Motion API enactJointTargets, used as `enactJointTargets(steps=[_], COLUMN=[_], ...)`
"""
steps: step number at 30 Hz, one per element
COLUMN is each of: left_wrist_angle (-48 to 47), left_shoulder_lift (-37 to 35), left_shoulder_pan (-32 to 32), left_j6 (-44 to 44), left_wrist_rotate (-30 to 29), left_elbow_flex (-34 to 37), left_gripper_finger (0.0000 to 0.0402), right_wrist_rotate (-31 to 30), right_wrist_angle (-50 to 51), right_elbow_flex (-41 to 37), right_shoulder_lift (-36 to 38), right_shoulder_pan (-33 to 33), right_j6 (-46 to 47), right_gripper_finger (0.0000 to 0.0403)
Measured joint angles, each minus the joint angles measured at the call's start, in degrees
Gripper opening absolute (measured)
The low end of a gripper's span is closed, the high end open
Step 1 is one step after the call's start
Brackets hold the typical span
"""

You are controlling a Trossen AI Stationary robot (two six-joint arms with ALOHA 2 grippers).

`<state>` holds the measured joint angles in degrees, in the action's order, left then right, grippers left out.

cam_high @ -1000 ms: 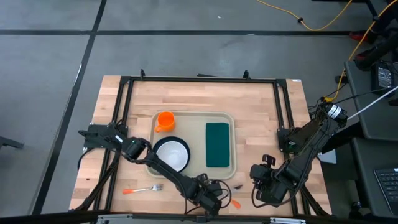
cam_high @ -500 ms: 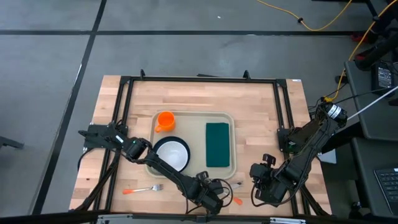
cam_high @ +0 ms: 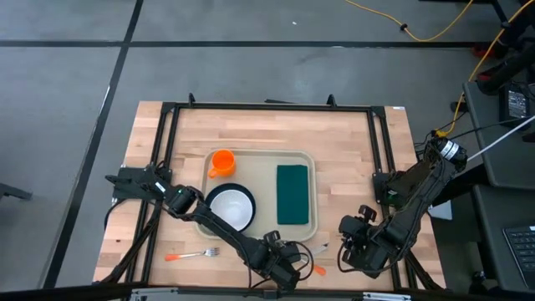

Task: Set up tray
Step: Put the orange knife on the dark green napkin

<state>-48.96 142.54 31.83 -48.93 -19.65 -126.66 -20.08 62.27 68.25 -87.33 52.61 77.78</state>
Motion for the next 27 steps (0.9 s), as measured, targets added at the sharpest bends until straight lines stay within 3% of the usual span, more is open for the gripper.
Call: enactJointTargets(steps=[11,14,23,27], left_wrist_angle=[-9.32,-10.51,-11.09,-11.27], left_shoulder_lift=[-0.12,-0.13,-0.20,-0.20], left_shoulder_pan=[0.81,0.96,1.49,1.62], left_j6=[-0.90,-1.32,-0.06,1.00], left_wrist_rotate=[-5.48,-5.84,-3.72,-3.21], left_elbow_flex=[-6.90,-7.63,-8.39,-8.39], left_gripper_finger=[0.0018,0.0018,0.0018,0.0018], right_wrist_rotate=[-6.34,-5.67,10.33,17.21], right_wrist_angle=[-4.89,-4.85,-13.04,-15.30], right_elbow_flex=[0.00,0.00,0.00,0.00], right_shoulder_lift=[0.00,0.00,0.00,0.00], right_shoulder_pan=[0.18,-0.07,-5.85,-8.19], right_j6=[0.01,-2.82,-31.07,-42.19], right_gripper_finger=[0.0169,0.0183,0.0287,0.0307])
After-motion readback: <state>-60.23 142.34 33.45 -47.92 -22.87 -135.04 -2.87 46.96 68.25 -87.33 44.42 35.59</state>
